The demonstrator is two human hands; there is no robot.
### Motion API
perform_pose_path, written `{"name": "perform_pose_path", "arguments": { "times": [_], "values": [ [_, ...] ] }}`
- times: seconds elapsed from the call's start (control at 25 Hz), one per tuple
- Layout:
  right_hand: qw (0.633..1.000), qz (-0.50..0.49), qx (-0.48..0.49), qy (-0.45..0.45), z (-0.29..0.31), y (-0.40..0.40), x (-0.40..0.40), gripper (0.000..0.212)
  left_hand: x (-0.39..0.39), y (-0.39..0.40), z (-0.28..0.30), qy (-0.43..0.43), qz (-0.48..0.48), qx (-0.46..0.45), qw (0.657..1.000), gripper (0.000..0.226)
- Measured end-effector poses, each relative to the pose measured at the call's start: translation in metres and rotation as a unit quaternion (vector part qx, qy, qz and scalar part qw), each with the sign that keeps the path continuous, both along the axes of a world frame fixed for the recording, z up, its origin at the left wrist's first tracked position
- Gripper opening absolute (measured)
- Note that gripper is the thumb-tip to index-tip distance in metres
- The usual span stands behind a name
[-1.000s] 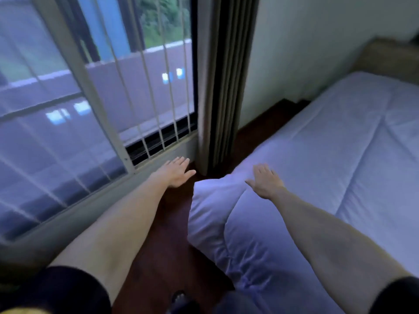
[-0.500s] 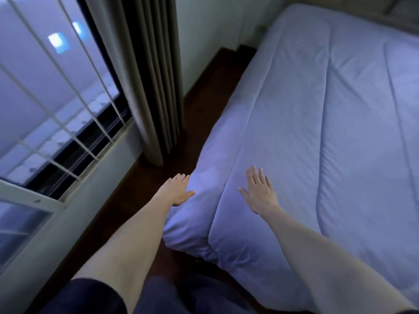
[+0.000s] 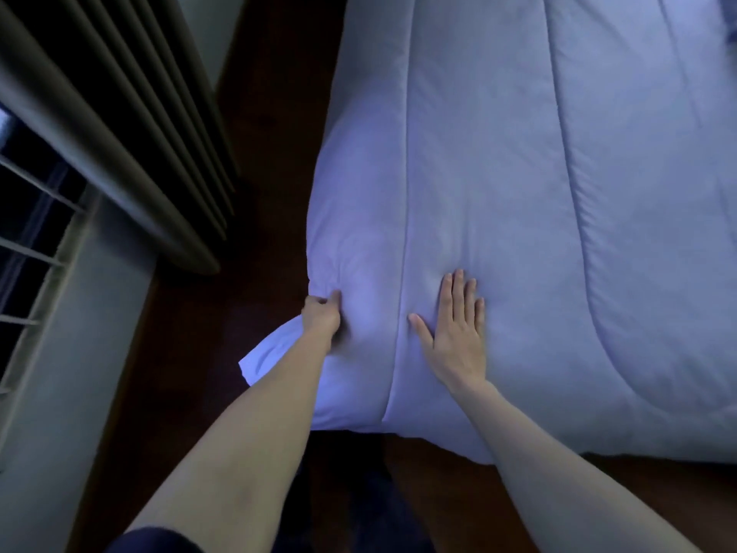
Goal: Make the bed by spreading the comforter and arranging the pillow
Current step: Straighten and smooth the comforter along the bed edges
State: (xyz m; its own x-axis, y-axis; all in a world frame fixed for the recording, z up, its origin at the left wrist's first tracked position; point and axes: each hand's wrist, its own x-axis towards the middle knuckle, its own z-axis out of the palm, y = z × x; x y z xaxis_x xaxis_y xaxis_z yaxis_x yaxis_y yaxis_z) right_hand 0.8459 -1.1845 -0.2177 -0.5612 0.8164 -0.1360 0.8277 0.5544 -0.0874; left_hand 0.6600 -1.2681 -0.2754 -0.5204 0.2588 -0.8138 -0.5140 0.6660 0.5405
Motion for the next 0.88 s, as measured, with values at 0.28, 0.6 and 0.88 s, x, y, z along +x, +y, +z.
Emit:
{"name": "perform_pose_path", "arguments": {
  "times": [0.28, 0.6, 0.88],
  "values": [
    [0.999, -0.034, 0.002, 0.028, 0.003, -0.01, -0.008, 0.082, -0.02, -0.039, 0.046, 0.249, 0.016, 0.108, 0.962, 0.013],
    [0.997, -0.059, -0.012, 0.053, 0.007, -0.039, -0.007, 0.079, -0.024, -0.075, 0.052, 0.349, 0.0, 0.089, 0.933, 0.017],
    [0.992, -0.118, -0.007, 0.048, 0.006, -0.006, 0.001, 0.08, -0.019, -0.025, 0.049, 0.359, -0.146, -0.006, 0.922, 0.04]
  ]
}}
